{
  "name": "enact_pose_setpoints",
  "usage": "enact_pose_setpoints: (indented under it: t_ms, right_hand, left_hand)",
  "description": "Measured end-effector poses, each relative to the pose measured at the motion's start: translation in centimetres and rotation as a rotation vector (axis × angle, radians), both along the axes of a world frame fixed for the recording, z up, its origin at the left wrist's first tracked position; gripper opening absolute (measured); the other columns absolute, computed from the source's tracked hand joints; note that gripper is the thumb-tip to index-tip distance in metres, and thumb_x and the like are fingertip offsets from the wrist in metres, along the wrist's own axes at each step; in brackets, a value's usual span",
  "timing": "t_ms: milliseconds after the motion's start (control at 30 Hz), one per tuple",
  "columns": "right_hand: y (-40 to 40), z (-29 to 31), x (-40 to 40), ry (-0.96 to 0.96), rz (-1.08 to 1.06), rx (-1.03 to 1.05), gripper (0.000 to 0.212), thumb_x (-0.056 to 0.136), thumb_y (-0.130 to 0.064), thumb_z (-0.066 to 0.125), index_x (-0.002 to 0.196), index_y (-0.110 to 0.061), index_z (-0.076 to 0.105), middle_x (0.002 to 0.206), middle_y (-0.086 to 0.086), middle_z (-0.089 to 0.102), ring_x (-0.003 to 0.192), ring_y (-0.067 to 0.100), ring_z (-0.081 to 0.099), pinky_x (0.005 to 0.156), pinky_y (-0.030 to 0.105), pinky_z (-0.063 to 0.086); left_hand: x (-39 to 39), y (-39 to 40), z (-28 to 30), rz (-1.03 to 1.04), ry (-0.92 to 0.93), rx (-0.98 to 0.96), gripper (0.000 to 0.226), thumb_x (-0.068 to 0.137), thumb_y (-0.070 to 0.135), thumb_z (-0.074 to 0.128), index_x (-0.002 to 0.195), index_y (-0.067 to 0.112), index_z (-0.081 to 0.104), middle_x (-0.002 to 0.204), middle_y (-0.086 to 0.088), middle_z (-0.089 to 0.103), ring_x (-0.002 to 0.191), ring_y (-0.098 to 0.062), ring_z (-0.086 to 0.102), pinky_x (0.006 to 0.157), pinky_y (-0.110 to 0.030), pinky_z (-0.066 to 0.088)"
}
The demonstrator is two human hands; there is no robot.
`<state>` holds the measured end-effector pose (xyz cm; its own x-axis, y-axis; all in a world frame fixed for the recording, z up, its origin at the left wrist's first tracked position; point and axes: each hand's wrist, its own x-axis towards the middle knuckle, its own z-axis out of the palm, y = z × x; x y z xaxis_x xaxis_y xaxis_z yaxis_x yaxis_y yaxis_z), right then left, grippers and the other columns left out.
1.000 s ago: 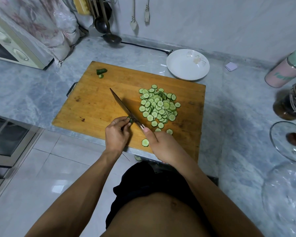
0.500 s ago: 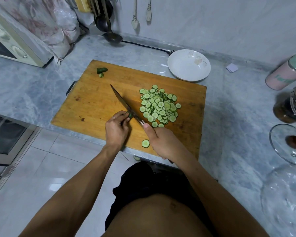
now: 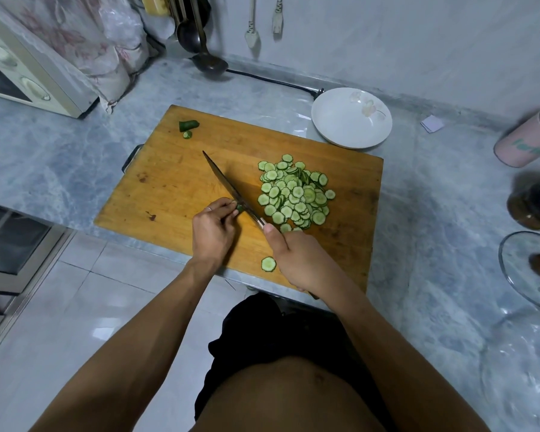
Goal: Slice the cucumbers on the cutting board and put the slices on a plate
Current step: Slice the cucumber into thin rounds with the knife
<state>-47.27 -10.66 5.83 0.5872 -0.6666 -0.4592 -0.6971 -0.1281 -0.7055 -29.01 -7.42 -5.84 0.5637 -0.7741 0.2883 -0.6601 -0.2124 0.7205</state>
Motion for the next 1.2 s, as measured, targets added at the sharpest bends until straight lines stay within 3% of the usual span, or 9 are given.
enact_pose_setpoints:
  t_ms: [167,333,433,600,767,833,1033,1133,1200]
  right_hand:
    - [0.1,-0.7,1.3,0.019,-0.035,0.005,0.069,0.106,-0.052,0.020,0.055,-0.011,0.040,0.049,0.004,0.043,0.049,0.021,0.047,0.063,0.043,0.052]
    - [-0.5,-3.1,3.3,0.024,-0.033,-0.041,0.065,0.105,-0.055,0.017,0.060,-0.015,0.042,0.060,0.004,0.043,0.059,0.026,0.042,0.052,0.027,0.034]
    - [-0.7,-3.2,3.1,0.020,-0.042,-0.025,0.067,0.105,-0.055,0.018,0.060,-0.013,0.043,0.059,0.005,0.044,0.059,0.027,0.047,0.053,0.035,0.041]
    - [-1.4,-2.8,2.0,-0.007,-0.085,0.036,0.066,0.105,-0.056,0.022,0.070,-0.007,0.049,0.055,0.008,0.047,0.042,0.023,0.046,0.037,0.019,0.036]
    - [-1.8,-2.5,-0.1,-0.074,-0.108,0.064,0.084,0.103,-0.061,0.024,0.087,0.012,0.062,0.062,0.017,0.052,0.047,0.025,0.050,0.050,0.031,0.044]
    - [-2.0,-2.1,-1.1,-0.102,-0.095,0.043,0.080,0.102,-0.061,0.024,0.081,0.005,0.062,0.059,0.017,0.051,0.044,0.023,0.050,0.048,0.029,0.043]
    - [-2.9,-1.5,-3.9,-0.103,0.022,-0.277,0.057,0.104,-0.052,0.032,0.066,-0.011,0.041,0.062,0.013,0.038,0.053,0.021,0.035,0.048,0.026,0.023]
    - [-3.5,-2.2,-5.3,-0.045,0.046,-0.449,0.058,0.099,-0.058,0.039,0.068,-0.011,0.047,0.058,0.008,0.051,0.050,0.023,0.049,0.050,0.033,0.037]
    - [-3.9,-2.4,-5.9,0.049,0.092,-0.561,0.057,0.096,-0.065,0.038,0.073,-0.014,0.049,0.061,0.002,0.053,0.054,0.021,0.055,0.054,0.035,0.046]
  left_hand:
    - [-0.3,0.2,0.0,-0.002,0.036,-0.023,0.029,0.075,-0.021,0.057,0.095,-0.008,0.073,0.103,-0.015,0.071,0.084,0.003,0.057,0.084,0.002,0.039]
    - [-0.6,0.3,0.2,-0.004,0.037,-0.017,0.025,0.076,-0.020,0.059,0.093,-0.009,0.073,0.102,-0.015,0.071,0.090,0.010,0.052,0.081,0.005,0.036]
    - [-0.6,0.3,0.2,0.001,0.057,-0.039,0.028,0.077,-0.022,0.056,0.096,-0.010,0.073,0.101,-0.016,0.071,0.090,0.011,0.053,0.082,0.003,0.039]
    - [-0.9,0.3,0.4,0.036,0.097,-0.042,0.028,0.079,-0.020,0.058,0.099,-0.007,0.073,0.104,-0.014,0.071,0.088,0.004,0.059,0.085,0.000,0.041]
    - [-0.3,0.4,0.6,0.048,0.105,0.012,0.019,0.083,-0.004,0.067,0.099,0.002,0.076,0.106,-0.007,0.073,0.094,-0.012,0.067,0.089,-0.003,0.041]
    - [0.0,0.4,1.0,0.035,0.124,0.044,0.019,0.084,0.001,0.068,0.101,0.005,0.076,0.107,-0.005,0.073,0.099,-0.013,0.067,0.091,-0.004,0.040]
    - [0.2,0.9,3.2,0.101,0.185,-0.035,0.022,0.087,0.012,0.068,0.108,0.013,0.075,0.117,-0.003,0.069,0.113,-0.006,0.058,0.098,-0.025,0.047]
    - [-0.5,1.7,5.4,0.152,0.099,-0.235,0.019,0.088,0.008,0.066,0.105,0.009,0.075,0.112,-0.004,0.069,0.106,-0.003,0.058,0.091,-0.013,0.044]
    - [-1.2,1.9,6.6,0.072,-0.028,-0.328,0.016,0.087,0.005,0.067,0.101,0.005,0.075,0.108,-0.005,0.069,0.102,-0.009,0.061,0.090,-0.016,0.045]
